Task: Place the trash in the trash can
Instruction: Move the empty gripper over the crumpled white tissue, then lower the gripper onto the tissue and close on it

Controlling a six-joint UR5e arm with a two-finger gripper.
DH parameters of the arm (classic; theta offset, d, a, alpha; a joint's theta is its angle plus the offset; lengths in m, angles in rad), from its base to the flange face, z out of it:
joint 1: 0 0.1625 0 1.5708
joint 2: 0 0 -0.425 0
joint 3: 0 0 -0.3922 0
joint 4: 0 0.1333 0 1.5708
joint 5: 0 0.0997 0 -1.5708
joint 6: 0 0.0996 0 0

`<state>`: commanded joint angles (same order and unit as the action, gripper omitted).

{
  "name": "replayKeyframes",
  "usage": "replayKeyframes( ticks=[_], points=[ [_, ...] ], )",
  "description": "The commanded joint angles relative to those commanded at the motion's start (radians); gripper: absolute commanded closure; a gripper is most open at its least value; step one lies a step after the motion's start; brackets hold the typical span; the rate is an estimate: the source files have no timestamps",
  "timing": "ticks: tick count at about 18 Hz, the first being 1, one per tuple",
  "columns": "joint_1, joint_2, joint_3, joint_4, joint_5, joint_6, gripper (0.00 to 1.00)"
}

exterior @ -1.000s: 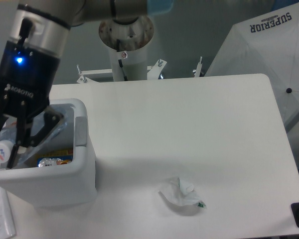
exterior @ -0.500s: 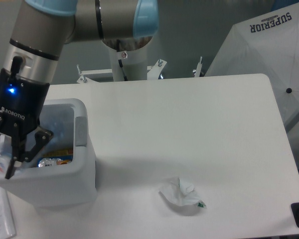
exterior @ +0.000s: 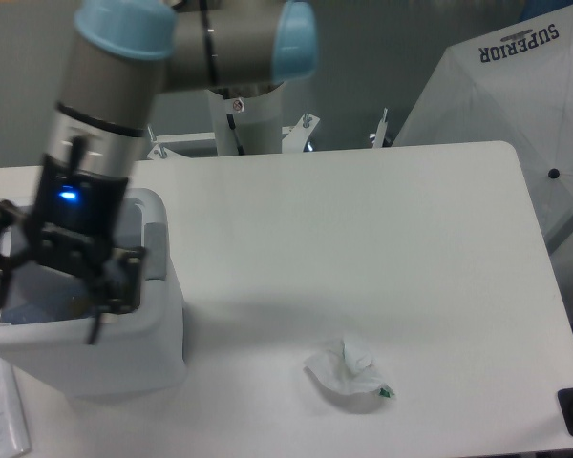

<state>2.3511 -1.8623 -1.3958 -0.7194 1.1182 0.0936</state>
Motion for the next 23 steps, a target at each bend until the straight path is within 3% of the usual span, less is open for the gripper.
replayKeyframes(
  ticks=[3, 7, 9, 14, 18, 23],
  points=[
    [0.103, -0.012, -0.064, 0.002, 0.024, 0.015, 0.00],
    [0.188, -0.069, -0.072, 0.002, 0.207, 0.041, 0.00],
    [0.215, -0.095, -0.092, 0.002, 0.224, 0.131, 0.00],
    [0.255, -0.156, -0.137, 0.003, 0.221, 0.550, 0.00],
    [0.254, -0.256, -0.128, 0.008, 0.224, 0.785, 0.00],
    [0.247, -0.360, -0.069, 0.009, 0.221, 0.870, 0.00]
  ],
)
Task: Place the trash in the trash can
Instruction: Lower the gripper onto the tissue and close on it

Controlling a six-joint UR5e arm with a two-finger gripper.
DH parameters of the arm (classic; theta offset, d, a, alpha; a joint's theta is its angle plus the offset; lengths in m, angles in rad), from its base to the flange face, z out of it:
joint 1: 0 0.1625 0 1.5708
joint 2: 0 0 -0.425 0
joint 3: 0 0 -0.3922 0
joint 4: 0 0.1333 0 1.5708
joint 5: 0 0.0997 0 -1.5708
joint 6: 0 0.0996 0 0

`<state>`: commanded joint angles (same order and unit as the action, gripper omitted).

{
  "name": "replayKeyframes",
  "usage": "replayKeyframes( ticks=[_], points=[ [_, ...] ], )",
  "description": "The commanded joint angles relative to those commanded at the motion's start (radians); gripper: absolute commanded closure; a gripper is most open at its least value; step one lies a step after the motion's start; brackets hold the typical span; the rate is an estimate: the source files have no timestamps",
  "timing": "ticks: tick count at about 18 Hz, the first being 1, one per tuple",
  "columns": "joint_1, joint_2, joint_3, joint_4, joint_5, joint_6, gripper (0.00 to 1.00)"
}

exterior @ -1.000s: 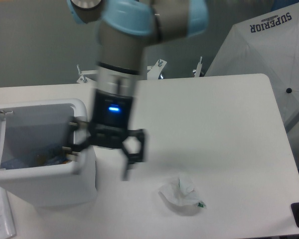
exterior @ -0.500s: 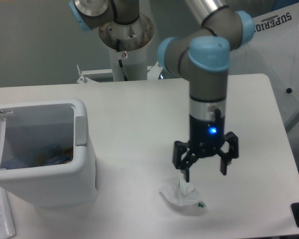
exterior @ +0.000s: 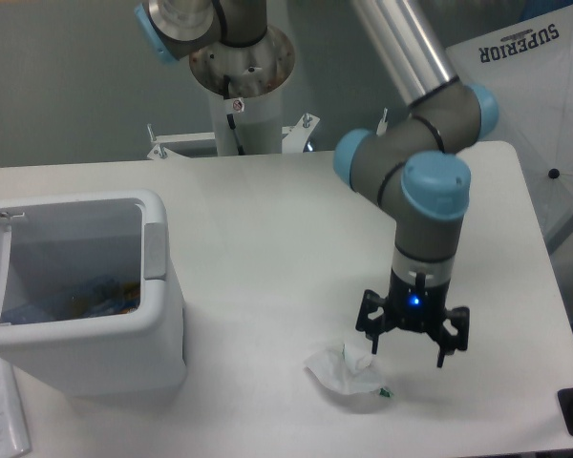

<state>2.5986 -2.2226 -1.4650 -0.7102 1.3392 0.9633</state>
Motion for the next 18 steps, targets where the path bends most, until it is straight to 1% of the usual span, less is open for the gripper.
replayKeyframes(
  ticks=[6, 11, 12, 13, 17, 18],
  points=[
    [-0.037, -0.049, 0.022, 0.003, 0.002, 0.012, 0.00],
    [-0.060, -0.052, 0.009, 0.002, 0.009, 0.011, 0.00],
    [-0.060, -0.051, 0.009, 0.002, 0.015, 0.008, 0.04],
    [-0.061, -0.049, 0.008, 0.002, 0.023, 0.005, 0.16],
    [-0.074, -0.048, 0.009, 0.000, 0.051, -0.009, 0.83],
    [-0.074, -0.046, 0.011, 0.000, 0.051, -0.021, 0.92]
  ],
)
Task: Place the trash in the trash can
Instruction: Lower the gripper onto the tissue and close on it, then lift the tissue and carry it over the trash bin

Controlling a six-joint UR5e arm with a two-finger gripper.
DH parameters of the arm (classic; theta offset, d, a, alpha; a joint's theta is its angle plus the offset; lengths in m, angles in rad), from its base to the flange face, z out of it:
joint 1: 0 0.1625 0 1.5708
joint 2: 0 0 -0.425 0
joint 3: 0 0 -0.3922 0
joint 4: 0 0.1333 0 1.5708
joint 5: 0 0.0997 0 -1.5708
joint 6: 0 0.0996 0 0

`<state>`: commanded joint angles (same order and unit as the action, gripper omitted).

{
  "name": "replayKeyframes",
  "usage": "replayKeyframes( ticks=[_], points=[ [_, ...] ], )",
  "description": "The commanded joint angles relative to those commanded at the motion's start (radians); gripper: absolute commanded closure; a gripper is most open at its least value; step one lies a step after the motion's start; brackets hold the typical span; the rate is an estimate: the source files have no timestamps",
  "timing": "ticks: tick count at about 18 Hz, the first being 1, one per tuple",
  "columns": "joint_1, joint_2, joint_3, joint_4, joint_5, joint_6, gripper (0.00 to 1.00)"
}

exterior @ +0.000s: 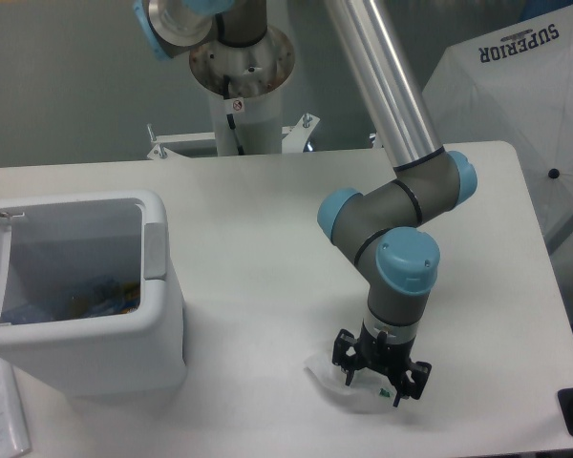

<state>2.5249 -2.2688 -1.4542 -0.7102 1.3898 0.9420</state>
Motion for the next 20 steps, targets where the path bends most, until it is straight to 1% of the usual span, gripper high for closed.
replayKeyframes(
  ticks=[1, 2, 5, 8, 10, 12, 14, 18, 20],
  points=[
    [0.002, 0.000, 0.000, 0.000, -0.002, -0.008, 0.98],
    [0.002, 0.002, 0.002, 0.000, -0.002, -0.009, 1.00],
    [0.003, 0.008, 0.011, 0.000, -0.005, -0.017, 1.00],
    [0.008, 0.023, 0.015, 0.000, -0.008, -0.074, 1.00],
    [0.009, 0.034, 0.026, 0.000, -0.009, -0.084, 1.00],
    [0.015, 0.064, 0.029, 0.000, -0.017, -0.115, 1.00],
    [0.018, 0.107, 0.031, 0.000, -0.053, -0.184, 1.00],
    [0.020, 0.230, 0.028, -0.003, -0.231, -0.420, 1.00],
    [0.014, 0.274, 0.029, -0.002, -0.268, -0.492, 1.00]
  ],
)
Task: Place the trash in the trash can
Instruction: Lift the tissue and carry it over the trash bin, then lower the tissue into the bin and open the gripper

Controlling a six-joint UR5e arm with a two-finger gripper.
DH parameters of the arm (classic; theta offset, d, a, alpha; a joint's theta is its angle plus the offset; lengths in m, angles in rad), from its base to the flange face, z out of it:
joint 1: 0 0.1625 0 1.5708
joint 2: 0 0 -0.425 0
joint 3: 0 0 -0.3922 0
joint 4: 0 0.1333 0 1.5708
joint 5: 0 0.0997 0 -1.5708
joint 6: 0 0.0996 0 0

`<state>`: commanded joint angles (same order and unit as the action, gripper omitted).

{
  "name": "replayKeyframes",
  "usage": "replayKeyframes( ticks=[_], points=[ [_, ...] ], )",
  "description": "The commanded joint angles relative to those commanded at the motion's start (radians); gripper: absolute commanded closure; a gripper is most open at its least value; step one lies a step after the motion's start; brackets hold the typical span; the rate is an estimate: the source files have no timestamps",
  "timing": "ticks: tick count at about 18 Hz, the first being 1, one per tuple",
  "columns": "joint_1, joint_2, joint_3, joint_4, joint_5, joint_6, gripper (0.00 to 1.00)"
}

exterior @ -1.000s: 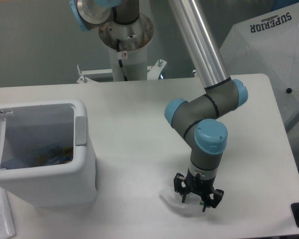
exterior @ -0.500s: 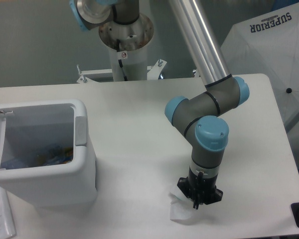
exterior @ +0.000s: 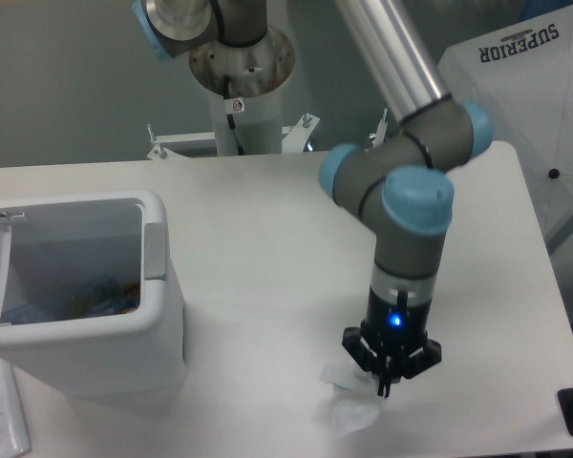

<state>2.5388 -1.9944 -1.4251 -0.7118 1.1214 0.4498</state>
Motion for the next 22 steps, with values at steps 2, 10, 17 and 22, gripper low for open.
replayKeyframes(
  ticks=[2, 10, 17, 22],
  points=[
    [-0.008, 0.041, 0.009, 0.002, -0.003, -0.083, 1.00],
    [-0.127, 0.215, 0.009, 0.000, -0.020, -0.341, 1.00],
    [-0.305, 0.299, -0.093, -0.003, -0.017, -0.119, 1.00],
    [-0.365, 0.368, -0.196, -0.006, -0.014, 0.168, 1.00]
  ],
)
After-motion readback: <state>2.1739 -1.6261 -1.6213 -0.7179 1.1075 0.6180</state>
